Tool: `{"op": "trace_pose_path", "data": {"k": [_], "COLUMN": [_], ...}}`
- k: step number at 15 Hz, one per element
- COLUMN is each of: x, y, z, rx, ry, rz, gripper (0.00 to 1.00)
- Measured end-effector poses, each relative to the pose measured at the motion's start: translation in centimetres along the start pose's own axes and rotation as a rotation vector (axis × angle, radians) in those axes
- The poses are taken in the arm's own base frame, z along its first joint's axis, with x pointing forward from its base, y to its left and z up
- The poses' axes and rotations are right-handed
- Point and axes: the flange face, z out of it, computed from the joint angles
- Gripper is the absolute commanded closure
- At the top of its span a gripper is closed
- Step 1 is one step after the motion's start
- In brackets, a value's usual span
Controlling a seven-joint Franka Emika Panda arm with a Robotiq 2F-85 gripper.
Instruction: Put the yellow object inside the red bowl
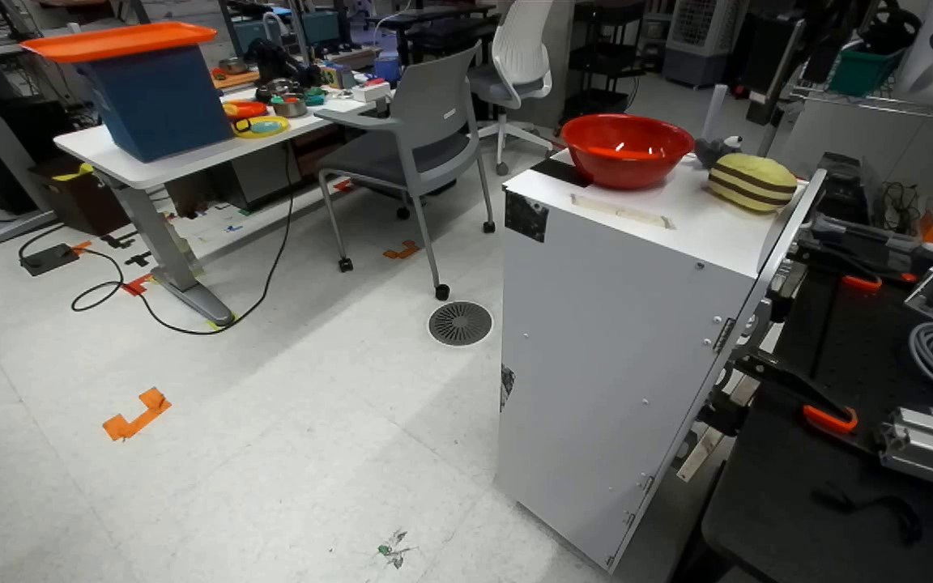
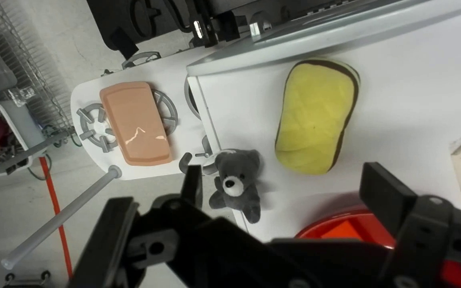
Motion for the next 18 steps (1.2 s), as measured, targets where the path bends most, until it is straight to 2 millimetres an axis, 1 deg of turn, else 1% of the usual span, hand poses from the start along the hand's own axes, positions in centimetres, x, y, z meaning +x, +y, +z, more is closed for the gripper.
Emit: {"op": "trace_pose_path", "data": {"k": [3,6,10,18], "x": [-0.1,-0.5,-1.1,-1.9], "y": [-0.3,-0.3,0.4,2.2], "z": [0.2,1.2,2.6,4.6], "rx": [0.045,0.114,0.181,0.260], "ry": [0.030,0.034,-0.009,-0.051], "rz": [0.008,0.035,0.090,0.178], "gripper": [0.00,0.00,0.00,0.00]}}
